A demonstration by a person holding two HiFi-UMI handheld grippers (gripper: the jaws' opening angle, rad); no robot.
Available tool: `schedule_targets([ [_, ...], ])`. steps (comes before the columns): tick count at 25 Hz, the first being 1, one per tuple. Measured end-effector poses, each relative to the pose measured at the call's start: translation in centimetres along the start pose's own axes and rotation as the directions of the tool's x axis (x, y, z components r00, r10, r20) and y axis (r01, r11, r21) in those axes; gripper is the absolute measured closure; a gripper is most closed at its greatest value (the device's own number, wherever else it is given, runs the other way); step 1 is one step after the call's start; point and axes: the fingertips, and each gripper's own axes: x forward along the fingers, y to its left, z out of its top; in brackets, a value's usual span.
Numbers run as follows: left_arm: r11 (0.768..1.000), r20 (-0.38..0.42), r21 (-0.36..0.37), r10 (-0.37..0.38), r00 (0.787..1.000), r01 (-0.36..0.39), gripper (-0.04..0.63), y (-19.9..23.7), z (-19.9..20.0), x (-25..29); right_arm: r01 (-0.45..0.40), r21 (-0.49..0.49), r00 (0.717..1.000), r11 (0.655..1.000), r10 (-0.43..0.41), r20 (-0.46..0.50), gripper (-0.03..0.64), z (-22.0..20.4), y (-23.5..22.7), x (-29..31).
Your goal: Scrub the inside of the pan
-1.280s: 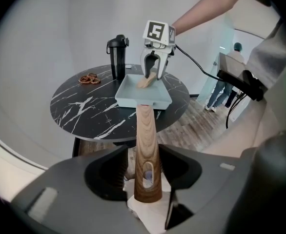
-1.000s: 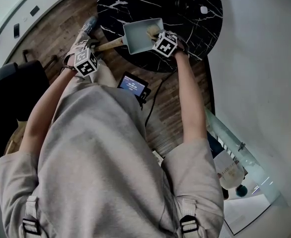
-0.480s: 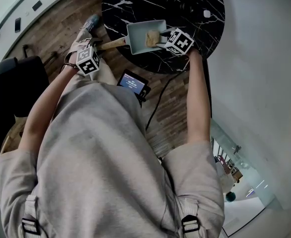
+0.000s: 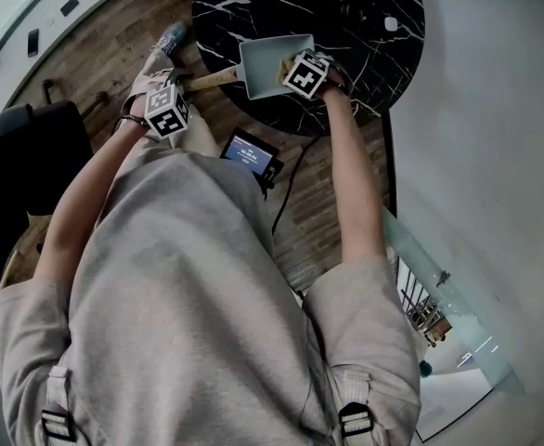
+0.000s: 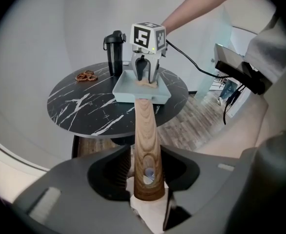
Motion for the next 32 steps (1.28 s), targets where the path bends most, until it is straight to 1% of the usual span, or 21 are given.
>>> schedule_targets([
  [4, 0.999, -0.042, -0.034, 0.030, 0.999, -0.031, 0.499, 0.2, -1.2, 0.2, -0.012, 0.005, 0.996, 1.000, 0.012, -0.084, 0.408, -1.5, 0.3, 0.4],
  [6, 0.998, -0.051, -0.049, 0.041, 0.998, -0.043, 0.500, 0.5, -1.7, 0.2, -0.017, 0.018, 0.996, 1.000, 0.018, -0.089, 0.412, -1.5, 0.3, 0.5],
  [9, 0.997, -0.033, -0.045, 0.060, 0.998, -0.061, 0.486, 0.9, -1.2, 0.2, -0.048, 0.039, 0.995, 0.998, 0.051, -0.084, 0.417, -1.7, 0.9, 0.4],
  [11, 0.997, -0.010, -0.037, 0.067, 0.998, -0.068, 0.471, 1.1, -0.4, 0.3, -0.056, 0.039, 0.996, 0.998, 0.059, -0.066, 0.422, -1.6, 1.3, 0.5],
  [13, 0.998, 0.004, -0.033, 0.056, 0.998, -0.055, 0.471, 1.0, 0.2, 0.8, -0.070, 0.042, 0.996, 0.997, 0.072, -0.051, 0.423, -1.5, 2.0, 0.5],
  [16, 0.999, -0.010, -0.009, 0.032, 0.999, -0.032, 0.528, 0.8, 0.2, 1.6, -0.078, 0.052, 0.997, 0.996, 0.079, -0.025, 0.430, -1.3, 2.9, 0.6],
  [19, 1.000, -0.026, 0.016, 0.025, 0.999, -0.024, 0.537, 0.6, 0.0, 1.7, -0.070, 0.061, 0.998, 0.996, 0.069, 0.007, 0.434, -0.8, 3.4, 0.7],
  [21, 1.000, -0.038, 0.015, 0.020, 0.999, -0.019, 0.540, 0.4, -0.1, 1.7, -0.078, 0.068, 0.996, 0.995, 0.075, 0.044, 0.440, 0.2, 4.2, 0.6],
  [26, 1.000, -0.061, 0.002, 0.014, 0.998, -0.014, 0.541, 0.4, -0.3, 1.8, -0.111, 0.069, 0.982, 0.991, 0.099, 0.159, 0.456, 4.4, 6.7, 0.5],
  [29, 1.000, -0.067, -0.008, 0.016, 0.998, -0.016, 0.540, 0.4, -0.3, 1.9, -0.122, 0.062, 0.975, 0.991, 0.108, 0.197, 0.466, 6.3, 7.7, 0.6],
  [32, 1.000, -0.072, -0.013, 0.014, 0.997, -0.015, 0.538, 0.4, -0.4, 1.9, -0.124, 0.060, 0.972, 0.990, 0.109, 0.208, 0.474, 7.2, 8.1, 0.6],
])
